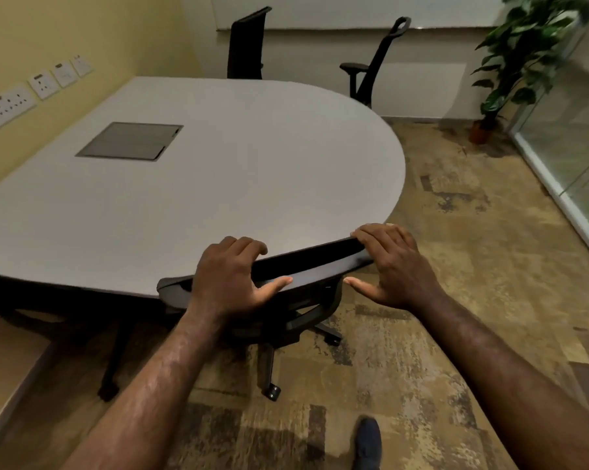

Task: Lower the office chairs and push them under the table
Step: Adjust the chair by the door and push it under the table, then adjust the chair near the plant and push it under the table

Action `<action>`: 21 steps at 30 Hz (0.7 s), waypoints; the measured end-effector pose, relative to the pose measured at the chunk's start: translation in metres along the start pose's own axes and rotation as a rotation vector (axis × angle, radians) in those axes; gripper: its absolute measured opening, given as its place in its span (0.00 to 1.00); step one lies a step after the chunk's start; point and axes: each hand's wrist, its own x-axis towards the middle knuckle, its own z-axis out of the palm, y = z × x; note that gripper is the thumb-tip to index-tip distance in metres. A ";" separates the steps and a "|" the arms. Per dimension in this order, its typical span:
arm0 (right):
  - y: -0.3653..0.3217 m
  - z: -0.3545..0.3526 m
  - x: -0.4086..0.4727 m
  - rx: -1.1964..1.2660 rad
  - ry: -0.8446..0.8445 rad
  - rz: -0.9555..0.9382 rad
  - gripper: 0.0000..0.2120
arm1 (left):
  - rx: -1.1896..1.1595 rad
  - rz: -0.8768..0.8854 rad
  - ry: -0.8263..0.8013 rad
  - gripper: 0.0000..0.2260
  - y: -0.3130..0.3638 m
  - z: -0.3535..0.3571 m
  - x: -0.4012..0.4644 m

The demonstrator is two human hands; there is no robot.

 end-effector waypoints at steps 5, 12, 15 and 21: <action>0.037 -0.026 -0.015 -0.056 0.066 0.096 0.38 | -0.020 0.072 0.089 0.26 0.028 0.005 0.049; 0.122 -0.055 -0.026 -0.110 0.104 0.168 0.36 | -0.032 0.113 0.120 0.23 0.088 0.028 0.126; 0.163 -0.068 -0.028 -0.122 0.140 0.204 0.34 | -0.026 0.140 0.131 0.22 0.115 0.040 0.158; 0.240 -0.096 -0.034 -0.165 0.158 0.317 0.34 | -0.051 0.160 0.180 0.24 0.161 0.069 0.214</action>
